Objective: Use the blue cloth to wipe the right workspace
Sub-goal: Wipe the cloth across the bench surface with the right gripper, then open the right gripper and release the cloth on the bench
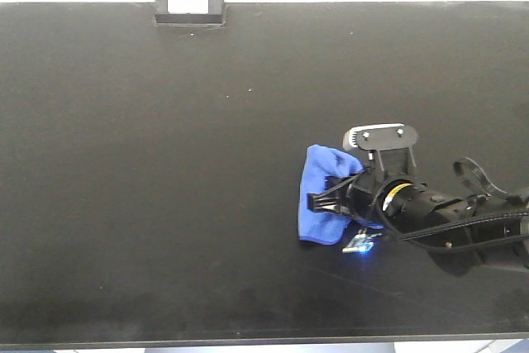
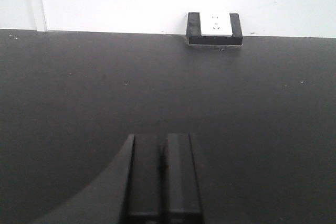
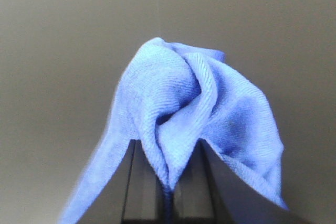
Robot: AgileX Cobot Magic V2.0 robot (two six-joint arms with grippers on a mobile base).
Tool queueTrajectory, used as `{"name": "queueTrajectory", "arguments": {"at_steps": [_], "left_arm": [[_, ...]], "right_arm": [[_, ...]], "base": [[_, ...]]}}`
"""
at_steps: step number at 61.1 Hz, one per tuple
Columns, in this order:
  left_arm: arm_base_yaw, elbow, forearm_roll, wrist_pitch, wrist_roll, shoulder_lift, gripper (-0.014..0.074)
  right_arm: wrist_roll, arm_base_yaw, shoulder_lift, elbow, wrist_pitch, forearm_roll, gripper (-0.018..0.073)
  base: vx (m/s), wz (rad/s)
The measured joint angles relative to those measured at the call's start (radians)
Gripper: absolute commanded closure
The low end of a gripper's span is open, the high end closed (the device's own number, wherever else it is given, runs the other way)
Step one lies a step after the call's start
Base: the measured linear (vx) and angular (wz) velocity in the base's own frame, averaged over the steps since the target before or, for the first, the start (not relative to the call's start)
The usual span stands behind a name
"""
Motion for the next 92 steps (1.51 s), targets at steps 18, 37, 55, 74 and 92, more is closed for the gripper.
{"name": "queueTrajectory", "arguments": {"at_steps": [18,37,55,74,92], "left_arm": [[0.0,0.0,0.0,0.0,0.0,0.0,0.0602],[0.0,0.0,0.0,0.0,0.0,0.0,0.0602],[0.0,0.0,0.0,0.0,0.0,0.0,0.0602],[0.0,0.0,0.0,0.0,0.0,0.0,0.0602],[0.0,0.0,0.0,0.0,0.0,0.0,0.0602]], "right_arm": [[-0.351,-0.296,-0.024,0.001,0.014,0.204,0.0514],[-0.379,-0.326,-0.137,0.004,0.07,0.165,0.0253],[-0.37,-0.326,-0.172,0.004,0.191,0.162,-0.0008],[-0.369,-0.326,-0.53,0.006,0.405,0.162,-0.0006],[-0.369,-0.326,-0.917,0.012,0.665,0.154,-0.0006]], "base": [[0.0,0.0],[0.0,0.0],[0.0,0.0],[0.0,0.0],[0.0,0.0]]}}
